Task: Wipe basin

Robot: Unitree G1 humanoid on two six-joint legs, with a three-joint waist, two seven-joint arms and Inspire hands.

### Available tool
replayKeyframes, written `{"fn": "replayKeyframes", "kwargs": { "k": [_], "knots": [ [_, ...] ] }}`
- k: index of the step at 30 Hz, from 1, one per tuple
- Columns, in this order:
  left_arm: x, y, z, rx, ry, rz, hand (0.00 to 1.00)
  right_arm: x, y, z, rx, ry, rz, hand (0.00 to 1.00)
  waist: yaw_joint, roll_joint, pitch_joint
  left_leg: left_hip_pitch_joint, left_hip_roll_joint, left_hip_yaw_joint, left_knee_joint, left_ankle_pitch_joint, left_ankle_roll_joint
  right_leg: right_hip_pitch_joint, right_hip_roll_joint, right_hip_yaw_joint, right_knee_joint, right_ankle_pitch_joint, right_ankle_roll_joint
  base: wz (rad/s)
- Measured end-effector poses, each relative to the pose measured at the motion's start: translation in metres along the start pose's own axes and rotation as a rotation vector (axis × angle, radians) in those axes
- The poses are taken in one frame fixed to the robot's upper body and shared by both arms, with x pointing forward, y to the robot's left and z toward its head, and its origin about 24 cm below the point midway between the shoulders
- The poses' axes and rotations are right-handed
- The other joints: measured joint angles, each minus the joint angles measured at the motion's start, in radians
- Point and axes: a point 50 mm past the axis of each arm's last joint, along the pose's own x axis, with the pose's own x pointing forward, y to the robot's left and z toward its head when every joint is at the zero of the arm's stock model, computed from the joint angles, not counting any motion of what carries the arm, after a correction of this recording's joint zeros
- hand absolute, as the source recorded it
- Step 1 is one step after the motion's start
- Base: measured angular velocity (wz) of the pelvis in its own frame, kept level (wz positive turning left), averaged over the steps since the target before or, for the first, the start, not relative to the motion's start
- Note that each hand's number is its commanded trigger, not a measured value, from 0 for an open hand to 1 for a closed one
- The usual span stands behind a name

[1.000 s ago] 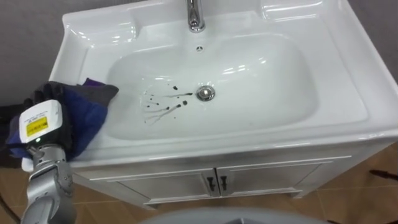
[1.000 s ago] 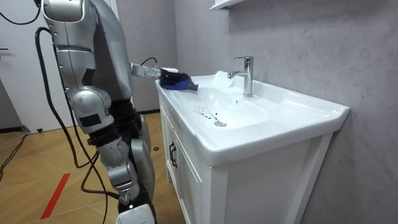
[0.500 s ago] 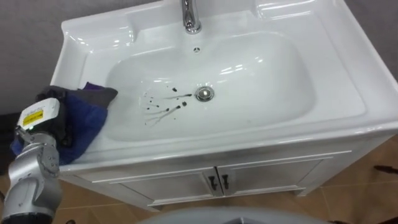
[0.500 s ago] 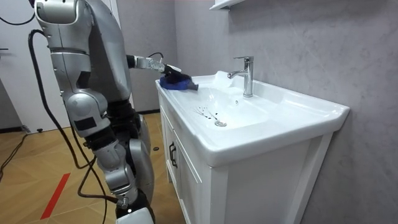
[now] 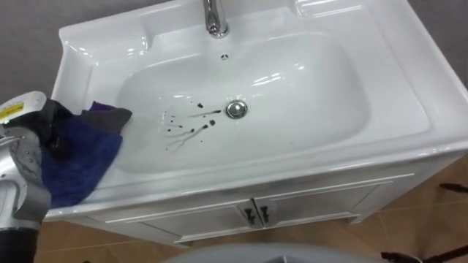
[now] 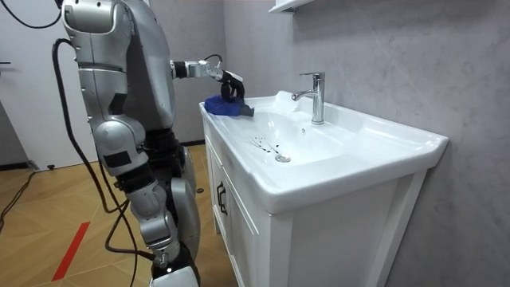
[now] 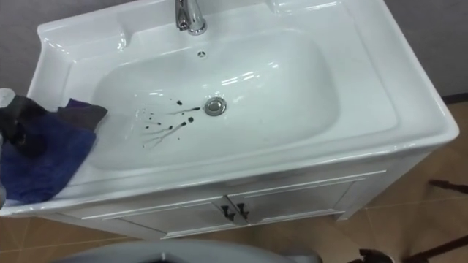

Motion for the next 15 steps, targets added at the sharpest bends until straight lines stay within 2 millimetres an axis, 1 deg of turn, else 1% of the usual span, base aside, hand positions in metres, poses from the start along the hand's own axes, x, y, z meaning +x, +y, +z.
{"fn": "replayKeyframes", "kwargs": {
  "k": [4, 7, 13, 15],
  "knots": [
    [0.000, 0.002, 0.000, 0.026, 0.013, -0.007, 1.00, 0.000, -0.001, 0.002, 0.007, -0.007, -0.001, 0.00, -0.003, -0.005, 0.0041, 0.000, 0.000, 0.000, 0.000, 0.000, 0.000, 0.000, 0.000, 0.005, 0.000, 0.000, 0.000, -0.03],
    [0.001, -0.004, 0.000, 0.036, 0.015, -0.061, 1.00, 0.000, -0.002, 0.005, 0.007, -0.018, -0.002, 0.00, -0.007, -0.008, 0.0074, 0.000, 0.000, 0.000, 0.000, 0.000, 0.000, -0.001, 0.001, 0.005, 0.000, 0.000, 0.000, -0.01],
    [0.001, -0.005, 0.000, 0.038, 0.018, -0.094, 1.00, 0.000, -0.003, 0.011, 0.007, -0.043, 0.007, 0.00, -0.009, -0.002, 0.0053, 0.001, 0.000, 0.000, 0.001, 0.000, 0.000, -0.002, 0.000, 0.000, 0.000, 0.000, 0.000, -0.01],
    [0.001, -0.007, -0.001, 0.039, 0.023, -0.105, 1.00, 0.000, -0.003, 0.016, 0.007, -0.059, 0.005, 0.00, -0.015, -0.001, 0.0048, 0.003, 0.000, 0.000, 0.001, 0.000, 0.000, -0.001, 0.001, -0.001, 0.000, 0.000, 0.000, 0.00]
  ]
}}
